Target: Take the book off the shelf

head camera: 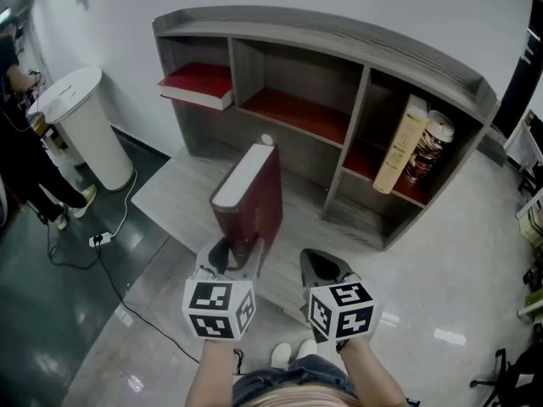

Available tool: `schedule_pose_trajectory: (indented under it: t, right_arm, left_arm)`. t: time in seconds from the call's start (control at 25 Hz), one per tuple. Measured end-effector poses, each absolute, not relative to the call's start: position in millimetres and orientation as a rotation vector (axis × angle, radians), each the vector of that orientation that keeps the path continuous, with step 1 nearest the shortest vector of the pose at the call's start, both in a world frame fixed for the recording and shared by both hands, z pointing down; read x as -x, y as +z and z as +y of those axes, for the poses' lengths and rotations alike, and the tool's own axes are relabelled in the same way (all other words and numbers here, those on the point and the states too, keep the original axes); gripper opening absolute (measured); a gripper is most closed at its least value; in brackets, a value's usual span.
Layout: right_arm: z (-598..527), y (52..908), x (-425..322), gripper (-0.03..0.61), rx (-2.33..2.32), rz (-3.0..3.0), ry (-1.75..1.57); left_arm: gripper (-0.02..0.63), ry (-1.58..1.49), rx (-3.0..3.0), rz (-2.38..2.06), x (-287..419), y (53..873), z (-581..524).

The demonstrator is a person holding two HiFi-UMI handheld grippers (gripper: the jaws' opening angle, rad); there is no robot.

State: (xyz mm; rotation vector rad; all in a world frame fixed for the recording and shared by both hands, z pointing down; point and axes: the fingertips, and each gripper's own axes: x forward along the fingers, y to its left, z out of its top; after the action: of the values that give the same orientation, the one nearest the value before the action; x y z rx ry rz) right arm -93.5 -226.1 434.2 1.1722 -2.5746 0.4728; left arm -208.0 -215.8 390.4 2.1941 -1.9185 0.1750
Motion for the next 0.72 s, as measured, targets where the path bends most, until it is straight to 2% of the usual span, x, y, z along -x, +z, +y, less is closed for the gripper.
schedule_pose_trajectory:
  t: [0.72]
  right_arm:
    - [-218, 442, 145, 0.008, -1.011, -2.610, 0.461]
  left_arm:
    - [0.210, 0.171, -2.038, -2.022, 272, 402, -190]
